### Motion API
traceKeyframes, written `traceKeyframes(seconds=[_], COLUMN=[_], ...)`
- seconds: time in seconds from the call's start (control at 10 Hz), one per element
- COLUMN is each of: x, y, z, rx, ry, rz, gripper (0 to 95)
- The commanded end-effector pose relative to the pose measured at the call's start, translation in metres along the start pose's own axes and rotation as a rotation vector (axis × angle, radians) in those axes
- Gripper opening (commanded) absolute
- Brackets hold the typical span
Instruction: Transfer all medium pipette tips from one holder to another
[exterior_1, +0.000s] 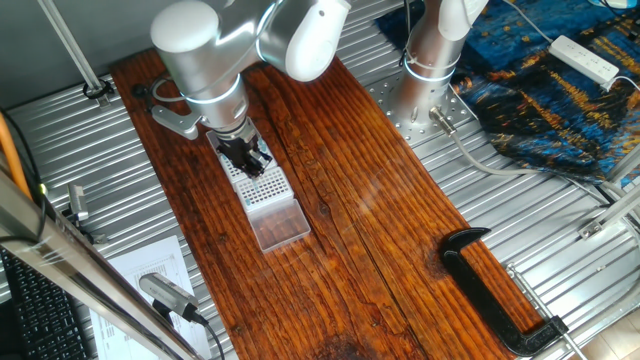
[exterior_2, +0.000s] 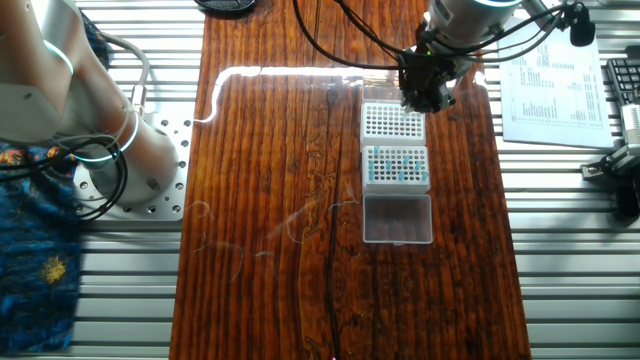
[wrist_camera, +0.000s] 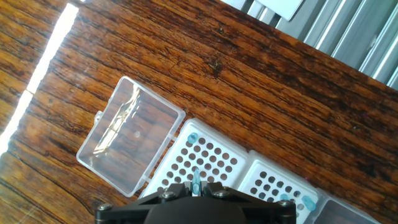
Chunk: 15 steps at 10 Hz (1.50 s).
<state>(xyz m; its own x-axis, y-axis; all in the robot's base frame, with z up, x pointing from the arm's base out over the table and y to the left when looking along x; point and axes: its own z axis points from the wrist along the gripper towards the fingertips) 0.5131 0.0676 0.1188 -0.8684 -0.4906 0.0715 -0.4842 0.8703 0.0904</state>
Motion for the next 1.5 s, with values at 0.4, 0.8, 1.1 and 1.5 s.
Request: traceKeyframes(seconds=[0.4,0.8,1.1,1.5], x=[0.0,-0.004,-0.01,-0.01], y=[0.0,0.003,0.003,0.001], z=[0.0,-0.012,-0.016,-0.012], rx=[-0.003,-0.001,0.009,0.026], ry=[-0.003,0.001,0.006,0.015], rz=[0.0,0.014,0.013,0.001], gripper=[0.0,0.0,0.0,0.0])
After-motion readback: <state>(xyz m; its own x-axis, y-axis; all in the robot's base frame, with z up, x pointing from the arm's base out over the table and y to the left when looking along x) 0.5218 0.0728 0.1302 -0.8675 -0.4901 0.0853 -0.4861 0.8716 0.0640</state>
